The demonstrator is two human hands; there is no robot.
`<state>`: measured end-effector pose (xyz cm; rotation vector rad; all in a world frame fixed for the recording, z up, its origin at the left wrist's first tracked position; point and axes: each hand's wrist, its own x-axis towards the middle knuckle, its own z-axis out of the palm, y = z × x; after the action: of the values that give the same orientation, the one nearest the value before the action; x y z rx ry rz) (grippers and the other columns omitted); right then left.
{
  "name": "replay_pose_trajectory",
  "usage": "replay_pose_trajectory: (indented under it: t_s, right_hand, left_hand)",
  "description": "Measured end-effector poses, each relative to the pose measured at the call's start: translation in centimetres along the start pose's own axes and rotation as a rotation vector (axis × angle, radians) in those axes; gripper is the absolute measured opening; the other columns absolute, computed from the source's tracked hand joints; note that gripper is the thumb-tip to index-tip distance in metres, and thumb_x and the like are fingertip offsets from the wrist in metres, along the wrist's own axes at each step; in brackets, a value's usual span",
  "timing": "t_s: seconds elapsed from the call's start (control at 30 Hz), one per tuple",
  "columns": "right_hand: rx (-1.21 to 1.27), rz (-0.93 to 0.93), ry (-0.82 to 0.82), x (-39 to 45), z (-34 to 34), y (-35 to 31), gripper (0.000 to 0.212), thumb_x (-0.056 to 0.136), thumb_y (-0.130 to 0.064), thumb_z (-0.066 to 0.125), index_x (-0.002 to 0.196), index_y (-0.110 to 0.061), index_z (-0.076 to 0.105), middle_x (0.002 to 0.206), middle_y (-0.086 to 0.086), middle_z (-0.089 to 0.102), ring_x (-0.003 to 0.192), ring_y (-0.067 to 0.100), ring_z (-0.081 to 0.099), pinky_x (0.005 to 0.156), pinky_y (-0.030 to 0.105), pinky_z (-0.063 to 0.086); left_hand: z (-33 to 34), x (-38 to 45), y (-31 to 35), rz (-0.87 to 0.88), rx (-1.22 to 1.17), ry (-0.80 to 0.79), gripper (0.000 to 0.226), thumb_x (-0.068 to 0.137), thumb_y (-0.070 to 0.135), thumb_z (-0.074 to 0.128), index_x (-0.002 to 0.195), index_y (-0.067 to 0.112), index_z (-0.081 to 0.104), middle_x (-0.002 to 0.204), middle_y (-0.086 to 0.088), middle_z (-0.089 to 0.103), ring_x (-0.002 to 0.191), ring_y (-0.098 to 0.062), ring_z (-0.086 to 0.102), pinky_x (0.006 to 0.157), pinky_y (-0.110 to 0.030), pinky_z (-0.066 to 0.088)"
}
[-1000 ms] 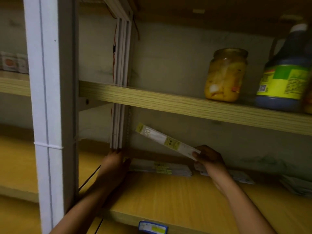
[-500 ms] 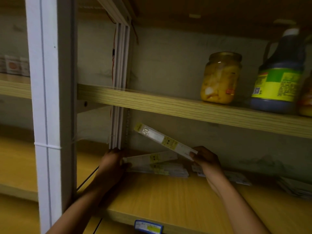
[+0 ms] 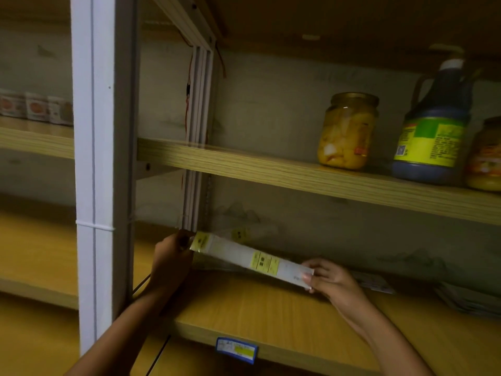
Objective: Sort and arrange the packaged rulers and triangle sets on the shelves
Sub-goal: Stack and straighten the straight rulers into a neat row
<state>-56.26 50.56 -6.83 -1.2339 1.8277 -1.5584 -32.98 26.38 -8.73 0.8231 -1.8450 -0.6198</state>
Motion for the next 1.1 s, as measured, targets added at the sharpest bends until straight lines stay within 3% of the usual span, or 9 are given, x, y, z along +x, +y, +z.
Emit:
replay_pose_trajectory:
  t_s: [0.07,0.17,0.3,0.43,0.57,0.73,0.87,1.0,1.1]
  right_hand:
    - [-0.029,0.038,-0.039,-1.1,0.0,-0.2,0.023,0.084,-0.015,0.073,0.105,-0.011,0.067,0.101,0.006,0.071,0.09,0.017,0.068,0.07,0.025,0.056]
    - [-0.13,0.047,-0.065,-1.6,0.4,0.0,0.017,0.088,-0.008,0.068,0.105,-0.01,0.066,0.098,0.008,0.071,0.084,0.013,0.067,0.065,0.022,0.052]
    - [-0.302,-0.006,-0.025,-1.7,1.2,0.6,0.014,0.085,-0.012,0.072,0.093,-0.024,0.07,0.093,0.001,0.07,0.082,0.009,0.064,0.066,0.02,0.049]
    - [-0.494,-0.066,-0.009,-1.9,1.8,1.3,0.013,0.082,-0.024,0.075,0.086,-0.035,0.072,0.087,-0.006,0.065,0.069,0.002,0.051,0.064,0.017,0.043]
    - [-0.621,-0.098,0.024,-1.9,1.8,1.7,0.008,0.079,-0.04,0.074,0.086,-0.041,0.071,0.095,-0.016,0.057,0.089,0.004,0.055,0.079,0.026,0.049]
    - [-0.428,-0.061,0.143,-1.5,1.7,1.5,0.015,0.084,-0.017,0.073,0.093,-0.028,0.068,0.099,-0.004,0.061,0.089,0.012,0.058,0.072,0.021,0.047]
    - [-0.296,-0.101,0.362,-0.5,1.2,1.7,0.017,0.088,0.002,0.062,0.091,-0.015,0.065,0.092,0.004,0.065,0.084,0.018,0.06,0.065,0.018,0.043]
    - [-0.303,-0.151,0.417,0.7,1.4,1.8,0.021,0.086,0.007,0.06,0.087,-0.014,0.065,0.091,0.005,0.066,0.081,0.016,0.06,0.066,0.018,0.043]
    - [-0.306,-0.181,0.42,1.9,1.7,1.2,0.023,0.086,0.004,0.061,0.089,-0.018,0.065,0.093,0.002,0.066,0.084,0.016,0.061,0.072,0.024,0.044]
  left_hand:
    - [-0.1,0.0,-0.1,0.0,-0.013,0.049,0.012,0.093,0.018,0.057,0.095,0.009,0.064,0.082,0.002,0.059,0.072,-0.006,0.058,0.06,-0.015,0.04]
    - [-0.3,0.1,-0.5,-0.021,-0.087,0.133,0.014,0.093,0.019,0.057,0.092,0.008,0.065,0.083,-0.004,0.064,0.076,-0.02,0.064,0.064,-0.028,0.05]
    - [-0.6,-0.2,-0.2,0.002,-0.135,0.155,0.012,0.092,0.02,0.058,0.092,0.01,0.065,0.085,-0.005,0.066,0.077,-0.019,0.064,0.067,-0.036,0.053]
    - [-0.5,-0.5,0.5,0.007,-0.161,0.08,0.012,0.093,0.018,0.057,0.098,0.011,0.066,0.089,0.0,0.064,0.078,-0.005,0.059,0.064,-0.019,0.045]
    - [-0.5,-0.6,0.7,0.016,-0.168,-0.042,0.011,0.095,0.018,0.054,0.1,0.016,0.064,0.09,0.001,0.063,0.084,-0.013,0.062,0.069,-0.024,0.049]
    - [-0.7,-1.3,1.3,0.043,-0.171,-0.167,0.019,0.095,0.02,0.054,0.087,0.038,0.056,0.091,0.008,0.061,0.086,-0.007,0.059,0.067,-0.02,0.044]
    - [-1.0,-2.1,1.1,0.007,-0.211,-0.266,0.011,0.095,0.027,0.053,0.096,0.027,0.064,0.099,0.002,0.063,0.092,-0.011,0.061,0.071,-0.022,0.048]
    - [-1.2,-2.6,1.2,0.048,-0.1,-0.303,0.01,0.094,0.032,0.054,0.092,0.032,0.064,0.098,0.009,0.063,0.091,-0.007,0.06,0.076,-0.031,0.053]
    - [-1.1,-2.8,1.4,0.108,-0.016,-0.311,0.01,0.092,0.03,0.055,0.089,0.035,0.063,0.102,0.018,0.057,0.093,0.0,0.056,0.074,-0.022,0.05]
